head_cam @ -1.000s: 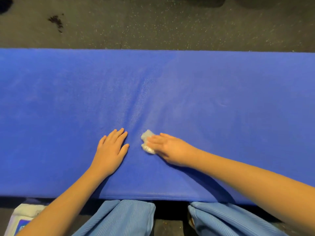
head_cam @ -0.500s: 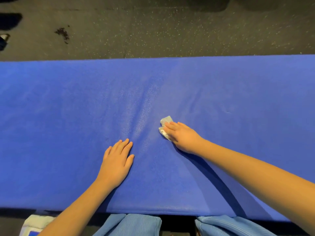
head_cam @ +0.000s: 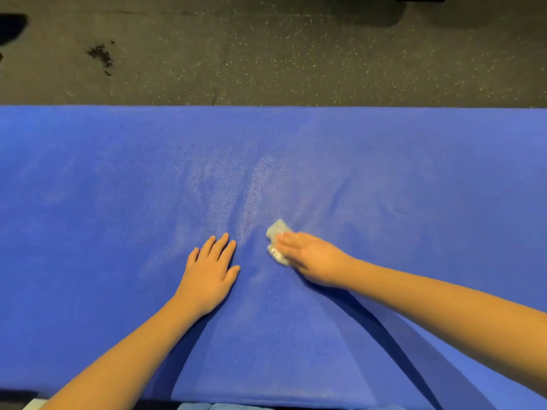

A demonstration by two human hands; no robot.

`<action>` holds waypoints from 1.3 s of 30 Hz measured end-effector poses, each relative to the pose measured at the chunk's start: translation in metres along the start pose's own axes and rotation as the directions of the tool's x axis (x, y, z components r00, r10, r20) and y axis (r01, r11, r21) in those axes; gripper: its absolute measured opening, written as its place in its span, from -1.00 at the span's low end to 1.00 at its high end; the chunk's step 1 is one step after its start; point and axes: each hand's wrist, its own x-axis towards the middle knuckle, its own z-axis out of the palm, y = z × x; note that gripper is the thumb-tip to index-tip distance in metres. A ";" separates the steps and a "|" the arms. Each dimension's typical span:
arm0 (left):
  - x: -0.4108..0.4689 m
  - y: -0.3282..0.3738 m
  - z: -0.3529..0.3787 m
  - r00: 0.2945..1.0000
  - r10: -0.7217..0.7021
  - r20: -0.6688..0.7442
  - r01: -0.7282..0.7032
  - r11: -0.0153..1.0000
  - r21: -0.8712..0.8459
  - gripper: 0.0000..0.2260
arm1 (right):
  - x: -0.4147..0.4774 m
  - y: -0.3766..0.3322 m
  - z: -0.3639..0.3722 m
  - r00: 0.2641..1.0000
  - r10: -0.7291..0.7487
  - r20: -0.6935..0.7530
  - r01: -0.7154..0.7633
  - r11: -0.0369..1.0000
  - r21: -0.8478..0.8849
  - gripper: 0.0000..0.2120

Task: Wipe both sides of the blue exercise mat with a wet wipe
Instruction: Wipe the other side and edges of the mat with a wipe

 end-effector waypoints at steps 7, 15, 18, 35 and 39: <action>0.000 0.001 0.002 1.000 0.009 0.000 -0.009 1.000 0.003 -0.19 | 0.027 0.052 -0.016 0.988 0.154 -0.014 -0.154 0.967 -0.204 -0.56; 0.006 -0.002 -0.008 0.997 0.037 0.065 -0.044 0.993 0.109 -0.42 | 0.038 0.032 -0.010 0.967 -0.135 0.217 0.172 0.972 -0.159 -0.47; 0.006 0.002 -0.014 0.993 0.027 0.112 -0.038 0.995 0.094 -0.20 | 0.060 0.065 -0.023 0.989 0.132 0.073 -0.105 0.948 -0.300 -0.42; 0.023 0.008 -0.052 0.915 0.069 0.397 -0.206 0.927 0.312 -0.33 | 0.088 0.079 -0.012 0.980 -0.108 0.169 0.145 0.964 -0.224 -0.57; 0.034 0.008 -0.062 0.872 0.062 0.485 -0.244 0.915 0.322 -0.37 | 0.099 0.105 -0.036 0.998 0.066 0.003 -0.061 0.941 -0.332 -0.46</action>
